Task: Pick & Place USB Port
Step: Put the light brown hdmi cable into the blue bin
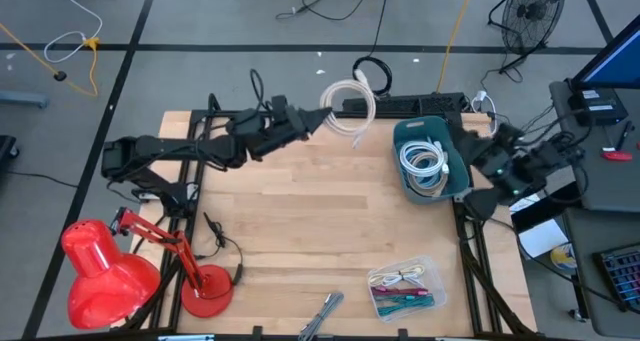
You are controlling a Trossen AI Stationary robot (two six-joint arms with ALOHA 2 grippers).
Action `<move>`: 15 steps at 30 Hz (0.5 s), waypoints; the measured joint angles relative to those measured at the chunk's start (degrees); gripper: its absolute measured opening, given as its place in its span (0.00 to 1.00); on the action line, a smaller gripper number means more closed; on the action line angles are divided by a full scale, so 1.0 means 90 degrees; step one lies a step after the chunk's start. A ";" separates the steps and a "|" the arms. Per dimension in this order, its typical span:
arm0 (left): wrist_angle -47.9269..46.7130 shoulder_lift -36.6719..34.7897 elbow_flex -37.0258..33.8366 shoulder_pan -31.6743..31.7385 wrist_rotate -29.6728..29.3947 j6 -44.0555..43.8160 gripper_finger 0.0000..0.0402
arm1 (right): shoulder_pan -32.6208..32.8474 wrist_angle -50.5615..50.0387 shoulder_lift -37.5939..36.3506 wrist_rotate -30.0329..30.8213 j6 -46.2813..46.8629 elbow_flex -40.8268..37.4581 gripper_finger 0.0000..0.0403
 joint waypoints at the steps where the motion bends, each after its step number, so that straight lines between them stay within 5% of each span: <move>1: 0.0038 0.0023 -0.0001 -0.0037 0.0098 0.0105 0.09 | -0.0138 -0.0132 0.0037 -0.0010 0.0297 -0.0058 0.44; 6: 0.0414 0.0038 0.0008 -0.0139 0.0501 0.0318 0.09 | -0.1095 -0.0888 0.0303 -0.0622 0.2094 -0.0281 0.46; 11: 0.0773 0.0031 0.0020 -0.0161 0.0765 0.0311 0.09 | -0.2491 -0.1192 0.0779 -0.2027 0.3993 -0.0425 0.46; 15: 0.0651 0.0038 0.0020 -0.0239 0.0795 0.0322 0.09 | -0.3305 -0.1084 0.1185 -0.3260 0.4570 -0.0429 0.46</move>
